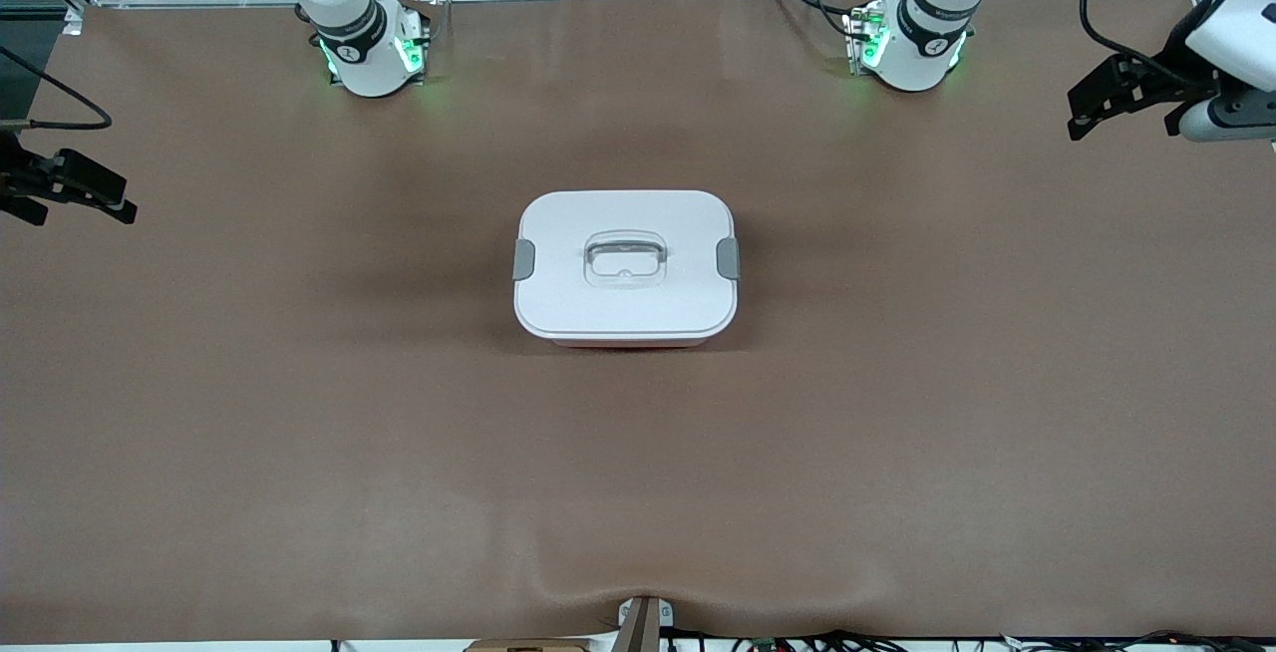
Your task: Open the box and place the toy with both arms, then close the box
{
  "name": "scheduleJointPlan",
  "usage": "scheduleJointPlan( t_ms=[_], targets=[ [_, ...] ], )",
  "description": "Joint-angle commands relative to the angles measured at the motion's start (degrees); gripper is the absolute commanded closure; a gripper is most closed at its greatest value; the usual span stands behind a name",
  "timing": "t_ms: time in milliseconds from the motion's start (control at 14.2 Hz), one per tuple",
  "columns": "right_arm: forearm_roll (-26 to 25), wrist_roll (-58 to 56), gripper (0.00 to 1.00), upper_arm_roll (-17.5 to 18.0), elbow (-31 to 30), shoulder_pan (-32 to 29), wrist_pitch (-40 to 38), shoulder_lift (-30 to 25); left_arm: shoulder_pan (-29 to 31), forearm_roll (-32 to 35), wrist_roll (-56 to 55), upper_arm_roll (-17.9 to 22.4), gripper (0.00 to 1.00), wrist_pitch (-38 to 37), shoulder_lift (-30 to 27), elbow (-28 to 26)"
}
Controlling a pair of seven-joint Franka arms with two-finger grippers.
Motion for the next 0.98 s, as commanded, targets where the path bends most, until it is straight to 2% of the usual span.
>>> scheduleJointPlan(
  t_ms=[0,211,492,913],
  targets=[
    [-0.6,0.6,0.0,0.1,0.7,-0.2,-1.8,-0.3,-0.8,1.1,3.0,1.6,0.0,0.1,-2.0,-2.0],
    [-0.6,0.6,0.0,0.0,0.7,-0.2,-2.3,-0.3,-1.7,0.3,2.4,3.5,0.0,0.9,-0.6,-0.7],
    [-0.4,0.5,0.0,0.2,1.0,-0.9,-2.2,-0.4,-0.9,-3.3,3.4,3.7,0.0,2.5,1.4,-0.2],
    [-0.7,0.5,0.0,0.1,1.6,-1.3,-2.0,-0.2,-1.3,-2.8,3.4,3.5,0.0,2.6,1.7,0.0]
  ],
)
